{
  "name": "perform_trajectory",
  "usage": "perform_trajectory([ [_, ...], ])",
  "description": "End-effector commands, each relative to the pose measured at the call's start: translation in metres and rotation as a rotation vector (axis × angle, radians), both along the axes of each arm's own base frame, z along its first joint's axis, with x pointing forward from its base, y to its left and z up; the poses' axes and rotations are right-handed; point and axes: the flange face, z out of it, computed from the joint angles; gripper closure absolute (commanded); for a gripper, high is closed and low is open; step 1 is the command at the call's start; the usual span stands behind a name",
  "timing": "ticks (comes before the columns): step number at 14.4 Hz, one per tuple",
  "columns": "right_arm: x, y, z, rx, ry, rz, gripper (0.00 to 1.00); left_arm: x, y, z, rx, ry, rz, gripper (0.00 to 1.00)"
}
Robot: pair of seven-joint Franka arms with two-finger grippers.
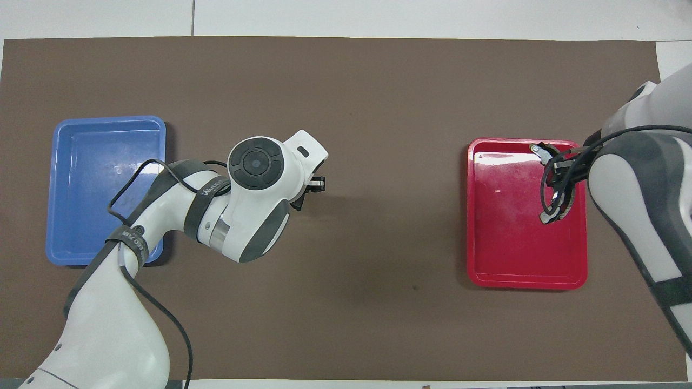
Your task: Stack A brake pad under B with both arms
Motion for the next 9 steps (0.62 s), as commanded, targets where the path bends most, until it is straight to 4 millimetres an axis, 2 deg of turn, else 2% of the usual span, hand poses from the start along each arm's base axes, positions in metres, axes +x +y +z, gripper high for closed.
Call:
perform_trajectory([
  [1, 0.002, -0.006, 0.027, 0.01, 0.006, 0.015, 0.95, 0.006, -0.026, -0.013, 0.013, -0.023, -0.006, 0.99],
  [2, -0.002, -0.01, 0.033, 0.012, 0.001, 0.009, 0.95, 0.004, -0.03, -0.019, 0.014, -0.02, -0.012, 0.99],
  [4, -0.001, -0.01, 0.032, 0.012, -0.005, 0.007, 0.95, 0.002, -0.039, -0.025, -0.001, -0.04, -0.028, 0.97],
  [5, -0.001, -0.007, 0.031, 0.011, -0.011, 0.01, 0.95, 0.0, -0.04, -0.026, -0.009, -0.048, -0.033, 0.91],
  [7, 0.0, -0.005, 0.03, 0.009, -0.018, -0.003, 0.95, -0.007, -0.042, -0.035, -0.009, -0.043, -0.046, 0.64],
  [8, 0.0, -0.004, 0.029, 0.009, -0.016, -0.002, 0.95, -0.008, -0.041, -0.036, -0.007, -0.041, -0.046, 0.46],
  [9, 0.0, -0.004, 0.028, 0.01, -0.021, 0.0, 0.95, -0.007, -0.041, -0.036, -0.004, -0.038, -0.044, 0.22],
])
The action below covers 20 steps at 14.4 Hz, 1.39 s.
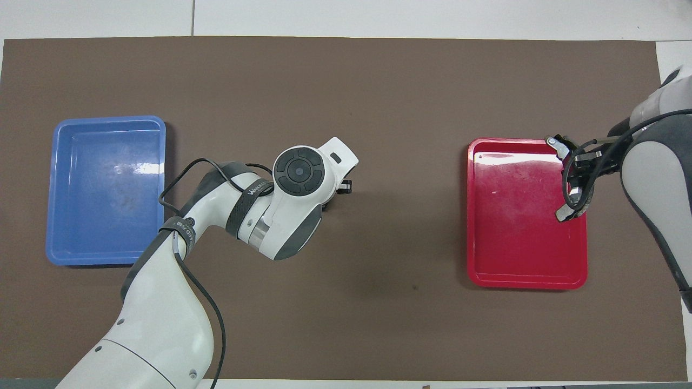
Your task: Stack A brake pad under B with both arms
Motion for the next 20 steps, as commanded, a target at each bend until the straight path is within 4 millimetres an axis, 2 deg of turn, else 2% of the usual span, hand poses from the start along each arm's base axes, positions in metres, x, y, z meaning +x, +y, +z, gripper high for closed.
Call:
perform_trajectory([
  [1, -0.001, 0.0, 0.001, 0.009, -0.018, 0.006, 0.95, 0.0, 0.001, 0.002, 0.006, -0.025, 0.006, 0.07],
  [2, -0.001, 0.0, 0.0, 0.009, -0.02, 0.006, 0.95, 0.005, 0.006, 0.005, 0.001, -0.027, 0.022, 0.0],
  [3, -0.001, 0.001, 0.0, 0.008, -0.025, 0.007, 0.95, 0.009, 0.013, 0.011, 0.002, -0.027, 0.031, 0.0],
  [5, 0.003, 0.008, 0.0, 0.011, -0.041, 0.018, 0.95, 0.023, 0.039, 0.036, -0.003, -0.036, 0.066, 0.0],
  [7, 0.007, 0.066, 0.0, 0.015, -0.067, 0.047, 0.95, 0.034, 0.075, 0.067, 0.016, -0.017, 0.103, 0.0],
  [9, 0.016, 0.127, 0.003, 0.004, -0.089, 0.015, 0.95, 0.045, 0.119, 0.094, 0.036, 0.006, 0.115, 0.0],
  [12, 0.034, 0.241, -0.017, -0.013, -0.117, -0.087, 0.97, 0.058, 0.19, 0.13, 0.057, 0.031, 0.085, 0.0],
  [16, 0.046, 0.369, -0.093, 0.029, -0.147, -0.159, 0.97, 0.065, 0.278, 0.173, 0.067, 0.044, 0.014, 0.0],
  [17, 0.045, 0.391, -0.114, 0.03, -0.156, -0.158, 0.97, 0.065, 0.297, 0.184, 0.067, 0.036, 0.005, 0.0],
  [18, 0.047, 0.398, -0.127, 0.041, -0.179, -0.153, 0.97, 0.065, 0.318, 0.196, 0.065, 0.019, 0.009, 0.0],
  [19, 0.05, 0.4, -0.13, 0.061, -0.205, -0.156, 0.97, 0.066, 0.34, 0.208, 0.06, 0.008, 0.028, 0.0],
  [20, 0.046, 0.403, -0.141, 0.058, -0.2, -0.15, 0.97, 0.067, 0.355, 0.219, 0.058, 0.014, 0.048, 0.0],
])
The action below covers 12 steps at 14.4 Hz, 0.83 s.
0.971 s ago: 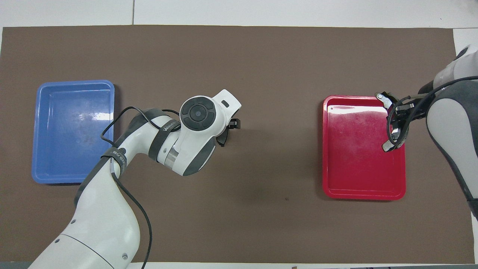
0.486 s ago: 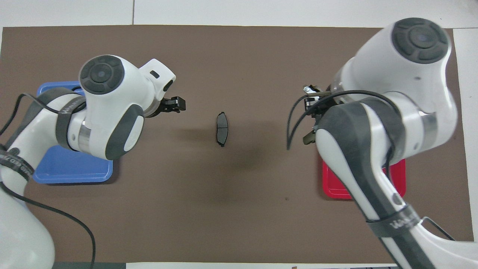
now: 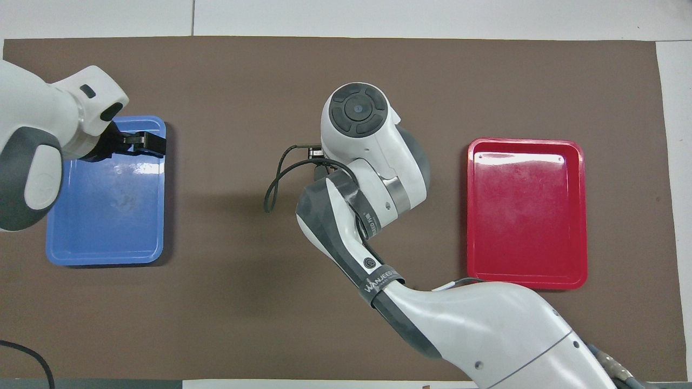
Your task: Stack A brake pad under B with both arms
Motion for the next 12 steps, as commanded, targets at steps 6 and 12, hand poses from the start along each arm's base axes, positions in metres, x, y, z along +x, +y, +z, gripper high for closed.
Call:
perform_trajectory([
  [6, -0.015, 0.009, -0.038, 0.019, 0.019, 0.004, 0.96, -0.005, 0.047, 0.088, 0.016, 0.041, 0.0, 0.0],
  [12, -0.032, 0.016, -0.048, 0.005, 0.062, 0.064, 0.96, -0.019, 0.077, 0.098, 0.016, 0.103, 0.007, 0.0],
])
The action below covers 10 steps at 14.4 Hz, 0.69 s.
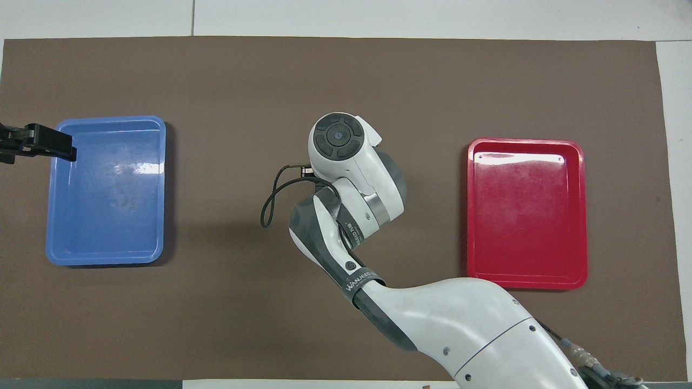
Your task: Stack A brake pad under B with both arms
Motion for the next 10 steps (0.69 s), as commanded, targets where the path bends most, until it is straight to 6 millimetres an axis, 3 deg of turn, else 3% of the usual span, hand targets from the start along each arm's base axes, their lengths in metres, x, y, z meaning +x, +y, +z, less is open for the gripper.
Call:
perform_trajectory([
  [1, -0.015, 0.005, 0.001, 0.021, 0.03, 0.033, 0.96, -0.007, 0.01, -0.002, 0.007, 0.019, -0.034, 0.0],
  [10, -0.016, -0.003, 0.005, -0.007, 0.073, 0.013, 0.95, -0.01, 0.002, -0.006, 0.007, 0.029, -0.037, 0.0],
])
